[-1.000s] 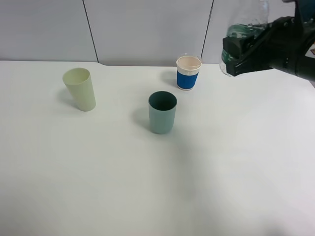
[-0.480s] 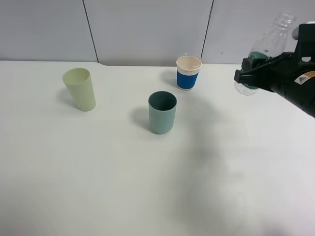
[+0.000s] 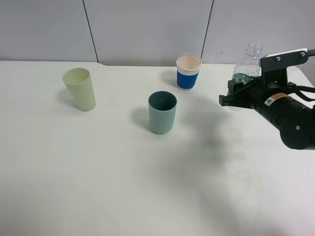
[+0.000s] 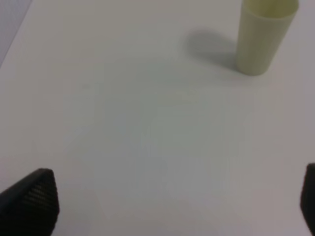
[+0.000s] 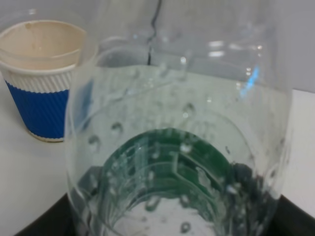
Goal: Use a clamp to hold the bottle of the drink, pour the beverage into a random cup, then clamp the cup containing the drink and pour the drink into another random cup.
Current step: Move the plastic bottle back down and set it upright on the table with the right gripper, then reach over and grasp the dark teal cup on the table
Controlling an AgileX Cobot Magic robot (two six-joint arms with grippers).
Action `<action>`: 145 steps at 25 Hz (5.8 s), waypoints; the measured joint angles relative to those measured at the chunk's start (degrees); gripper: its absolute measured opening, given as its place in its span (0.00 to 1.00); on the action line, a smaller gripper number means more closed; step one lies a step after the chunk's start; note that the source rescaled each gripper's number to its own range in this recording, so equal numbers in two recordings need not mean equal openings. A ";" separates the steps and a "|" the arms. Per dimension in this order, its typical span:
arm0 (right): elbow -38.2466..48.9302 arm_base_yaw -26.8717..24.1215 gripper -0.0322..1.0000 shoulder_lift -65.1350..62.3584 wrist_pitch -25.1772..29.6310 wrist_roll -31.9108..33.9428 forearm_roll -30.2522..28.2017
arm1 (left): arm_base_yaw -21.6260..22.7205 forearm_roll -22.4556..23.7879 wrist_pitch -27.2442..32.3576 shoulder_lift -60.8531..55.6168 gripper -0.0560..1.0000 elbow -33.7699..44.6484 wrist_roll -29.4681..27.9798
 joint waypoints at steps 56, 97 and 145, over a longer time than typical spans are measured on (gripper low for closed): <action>0.24 -0.11 0.99 -30.30 10.59 -12.90 8.86 | 0.00 0.06 0.00 0.00 1.00 0.00 0.00; -10.52 -29.31 1.00 -81.35 76.59 -2.80 -15.06 | 0.00 0.02 0.00 0.00 1.00 0.00 0.00; -5.73 -29.33 1.00 -100.28 118.08 7.17 -15.19 | 0.00 0.02 0.00 0.00 1.00 0.00 0.00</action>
